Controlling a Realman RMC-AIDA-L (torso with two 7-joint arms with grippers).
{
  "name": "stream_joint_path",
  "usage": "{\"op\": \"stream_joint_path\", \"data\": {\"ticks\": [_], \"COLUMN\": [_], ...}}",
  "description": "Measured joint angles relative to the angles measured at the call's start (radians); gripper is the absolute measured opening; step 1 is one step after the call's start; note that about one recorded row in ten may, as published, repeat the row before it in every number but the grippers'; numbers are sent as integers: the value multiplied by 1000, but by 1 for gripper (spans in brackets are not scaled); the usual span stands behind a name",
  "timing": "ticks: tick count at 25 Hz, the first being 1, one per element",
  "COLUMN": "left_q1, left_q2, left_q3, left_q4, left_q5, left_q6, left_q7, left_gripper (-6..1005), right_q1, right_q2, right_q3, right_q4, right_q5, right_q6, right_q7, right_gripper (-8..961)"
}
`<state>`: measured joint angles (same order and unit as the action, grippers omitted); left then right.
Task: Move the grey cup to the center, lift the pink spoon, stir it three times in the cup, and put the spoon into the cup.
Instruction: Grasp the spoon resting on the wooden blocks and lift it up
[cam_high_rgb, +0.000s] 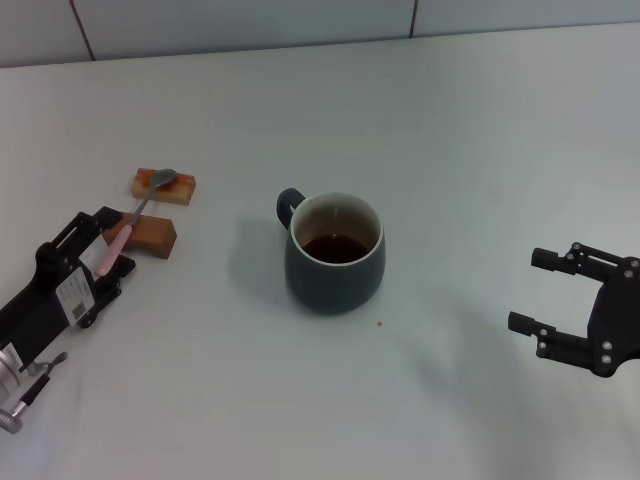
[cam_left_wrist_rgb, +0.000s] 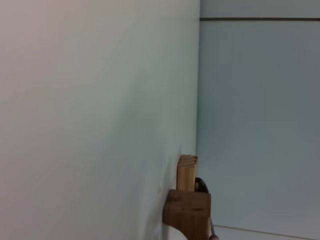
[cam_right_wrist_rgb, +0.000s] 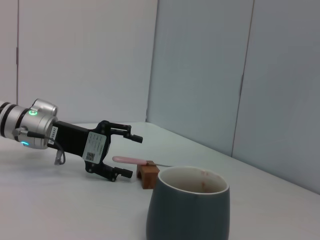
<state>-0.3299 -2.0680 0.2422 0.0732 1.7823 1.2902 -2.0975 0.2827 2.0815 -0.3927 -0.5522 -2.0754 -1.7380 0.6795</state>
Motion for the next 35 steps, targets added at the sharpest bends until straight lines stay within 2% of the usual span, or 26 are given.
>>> {"op": "stream_joint_path", "data": {"ticks": [14, 19, 30, 35], "left_q1": [-1, -2, -7, -11], "left_q2": [0, 1, 0, 0], "left_q3": [0, 0, 4, 6], "left_q4": [-9, -9, -10, -10], "left_q5": [0, 0, 6, 6], "left_q6": [-16, -16, -32, -36], "left_q7": [-8, -9, -16, -16], "left_gripper": [659, 487, 259, 259], "right_q1": [4, 4, 7, 7], "right_q2": [2, 2, 3, 3], "right_q3": [0, 0, 0, 0], "right_q4": [3, 5, 8, 8], "right_q5": [0, 0, 0, 0], "right_q6": [0, 1, 3, 5], "right_q7": [0, 0, 0, 1], "right_gripper": [746, 746, 746, 746]}}
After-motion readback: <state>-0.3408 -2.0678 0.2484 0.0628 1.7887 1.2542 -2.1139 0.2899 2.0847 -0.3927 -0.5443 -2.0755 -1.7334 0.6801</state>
